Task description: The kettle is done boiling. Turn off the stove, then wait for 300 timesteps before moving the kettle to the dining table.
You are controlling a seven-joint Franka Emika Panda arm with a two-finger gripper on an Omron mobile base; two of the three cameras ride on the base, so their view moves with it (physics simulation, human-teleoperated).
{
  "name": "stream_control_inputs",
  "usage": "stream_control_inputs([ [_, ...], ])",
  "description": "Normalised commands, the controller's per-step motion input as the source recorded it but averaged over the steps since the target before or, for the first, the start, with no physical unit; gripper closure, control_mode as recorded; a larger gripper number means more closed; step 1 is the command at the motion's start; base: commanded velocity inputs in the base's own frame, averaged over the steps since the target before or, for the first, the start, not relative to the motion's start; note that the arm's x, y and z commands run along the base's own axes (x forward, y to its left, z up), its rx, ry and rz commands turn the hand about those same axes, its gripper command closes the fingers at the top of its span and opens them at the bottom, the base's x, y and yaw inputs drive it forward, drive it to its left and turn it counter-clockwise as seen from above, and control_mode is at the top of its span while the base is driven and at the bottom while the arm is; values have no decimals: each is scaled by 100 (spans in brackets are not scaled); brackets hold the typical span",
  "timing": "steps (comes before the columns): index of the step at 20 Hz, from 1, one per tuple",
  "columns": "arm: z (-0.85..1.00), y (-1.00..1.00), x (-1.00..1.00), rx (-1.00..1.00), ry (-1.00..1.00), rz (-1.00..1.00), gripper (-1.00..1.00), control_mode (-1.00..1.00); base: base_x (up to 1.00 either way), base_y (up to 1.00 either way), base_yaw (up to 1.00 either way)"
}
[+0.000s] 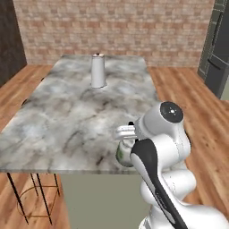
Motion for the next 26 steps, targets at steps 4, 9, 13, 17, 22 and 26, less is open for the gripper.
stream_control_inputs([
  [4,0,0,0,0,0,0,100,100,12,66,-26],
  [9,0,0,0,0,0,0,100,100,10,67,-26],
  [13,0,0,0,0,0,0,100,100,7,66,-25],
  [17,0,0,0,0,0,0,100,100,2,64,-24],
  [22,0,0,0,0,0,0,100,100,0,59,-22],
  [26,0,0,0,0,0,0,100,100,0,55,-21],
])
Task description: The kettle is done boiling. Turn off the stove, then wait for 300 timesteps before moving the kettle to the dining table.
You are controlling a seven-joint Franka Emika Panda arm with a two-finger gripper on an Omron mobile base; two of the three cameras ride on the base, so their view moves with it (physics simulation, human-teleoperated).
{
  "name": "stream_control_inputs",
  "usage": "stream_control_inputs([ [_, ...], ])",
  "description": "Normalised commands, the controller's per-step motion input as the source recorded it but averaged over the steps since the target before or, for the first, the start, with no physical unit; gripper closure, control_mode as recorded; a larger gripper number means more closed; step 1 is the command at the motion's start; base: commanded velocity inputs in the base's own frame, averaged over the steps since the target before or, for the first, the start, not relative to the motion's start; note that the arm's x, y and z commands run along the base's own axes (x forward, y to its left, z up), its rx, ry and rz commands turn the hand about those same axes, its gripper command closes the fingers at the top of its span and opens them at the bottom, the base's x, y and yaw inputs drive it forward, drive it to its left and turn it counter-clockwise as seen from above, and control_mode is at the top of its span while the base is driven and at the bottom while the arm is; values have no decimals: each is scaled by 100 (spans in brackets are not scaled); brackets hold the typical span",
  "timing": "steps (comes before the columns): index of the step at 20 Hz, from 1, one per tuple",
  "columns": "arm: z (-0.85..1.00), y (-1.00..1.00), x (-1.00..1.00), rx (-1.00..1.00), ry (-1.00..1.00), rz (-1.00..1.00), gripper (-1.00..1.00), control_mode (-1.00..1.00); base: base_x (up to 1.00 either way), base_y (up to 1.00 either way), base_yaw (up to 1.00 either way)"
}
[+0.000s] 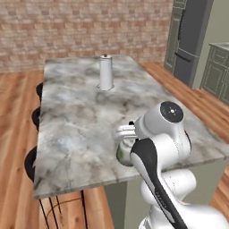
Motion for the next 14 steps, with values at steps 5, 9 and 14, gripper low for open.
stream_control_inputs([
  [5,0,0,0,0,0,0,100,100,1,54,-19],
  [9,0,0,0,0,0,0,100,100,0,44,-12],
  [14,0,0,0,0,0,0,100,100,0,9,-2],
])
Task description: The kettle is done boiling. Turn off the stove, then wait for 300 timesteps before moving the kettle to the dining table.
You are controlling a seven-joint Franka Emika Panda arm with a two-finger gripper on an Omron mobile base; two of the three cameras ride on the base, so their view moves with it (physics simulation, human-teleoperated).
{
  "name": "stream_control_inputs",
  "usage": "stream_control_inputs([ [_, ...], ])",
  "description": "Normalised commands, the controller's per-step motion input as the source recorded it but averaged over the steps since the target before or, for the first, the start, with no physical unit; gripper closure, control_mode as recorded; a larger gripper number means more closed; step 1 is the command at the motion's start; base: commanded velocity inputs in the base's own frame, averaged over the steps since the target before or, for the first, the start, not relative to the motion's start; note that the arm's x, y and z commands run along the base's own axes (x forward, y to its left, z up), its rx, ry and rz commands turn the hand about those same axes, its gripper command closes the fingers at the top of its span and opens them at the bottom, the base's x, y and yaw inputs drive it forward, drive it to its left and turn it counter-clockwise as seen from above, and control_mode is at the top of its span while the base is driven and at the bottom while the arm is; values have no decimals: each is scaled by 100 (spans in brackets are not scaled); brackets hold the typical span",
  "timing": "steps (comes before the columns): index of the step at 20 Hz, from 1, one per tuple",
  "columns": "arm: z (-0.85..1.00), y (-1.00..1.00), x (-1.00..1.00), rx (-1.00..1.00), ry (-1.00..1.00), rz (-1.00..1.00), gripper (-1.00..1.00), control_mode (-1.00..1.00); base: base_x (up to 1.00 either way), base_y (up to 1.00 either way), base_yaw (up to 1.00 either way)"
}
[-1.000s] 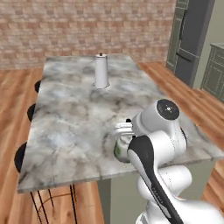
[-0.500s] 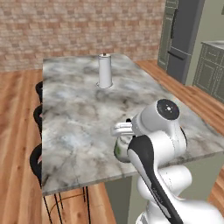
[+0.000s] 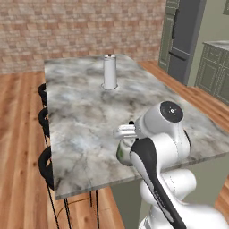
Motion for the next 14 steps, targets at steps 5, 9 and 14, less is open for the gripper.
stream_control_inputs([
  [5,0,0,0,0,0,0,100,-100,0,0,0],
  [9,0,4,5,0,0,0,100,-100,0,0,0],
  [14,-5,7,7,0,0,0,100,-100,0,0,0],
])
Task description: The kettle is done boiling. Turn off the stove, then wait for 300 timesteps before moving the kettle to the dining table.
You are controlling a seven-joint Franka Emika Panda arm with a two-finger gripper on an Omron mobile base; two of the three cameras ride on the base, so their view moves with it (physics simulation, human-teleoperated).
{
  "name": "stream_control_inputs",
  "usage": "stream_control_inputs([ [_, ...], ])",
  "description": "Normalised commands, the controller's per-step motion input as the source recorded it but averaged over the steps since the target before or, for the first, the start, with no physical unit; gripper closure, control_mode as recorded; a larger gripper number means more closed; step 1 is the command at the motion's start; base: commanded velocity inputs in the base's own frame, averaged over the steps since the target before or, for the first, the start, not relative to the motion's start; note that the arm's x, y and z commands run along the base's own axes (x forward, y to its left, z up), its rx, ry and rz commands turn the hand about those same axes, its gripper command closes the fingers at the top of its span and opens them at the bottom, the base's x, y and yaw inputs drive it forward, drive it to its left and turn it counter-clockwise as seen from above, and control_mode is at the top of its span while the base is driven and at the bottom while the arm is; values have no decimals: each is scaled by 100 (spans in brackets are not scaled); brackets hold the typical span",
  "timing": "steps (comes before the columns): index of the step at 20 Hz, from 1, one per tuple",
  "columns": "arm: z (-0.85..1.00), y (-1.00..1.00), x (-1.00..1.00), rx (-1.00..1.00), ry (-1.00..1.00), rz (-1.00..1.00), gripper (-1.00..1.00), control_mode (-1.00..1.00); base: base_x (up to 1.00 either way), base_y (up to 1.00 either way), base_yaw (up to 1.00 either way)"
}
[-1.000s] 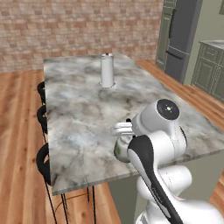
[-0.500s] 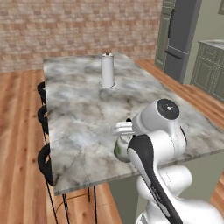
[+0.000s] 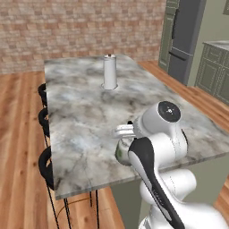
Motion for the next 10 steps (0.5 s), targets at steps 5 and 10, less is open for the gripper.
stream_control_inputs([
  [5,-7,16,14,0,-1,0,100,-100,0,0,0],
  [10,-13,18,15,0,0,0,100,-100,0,0,0],
])
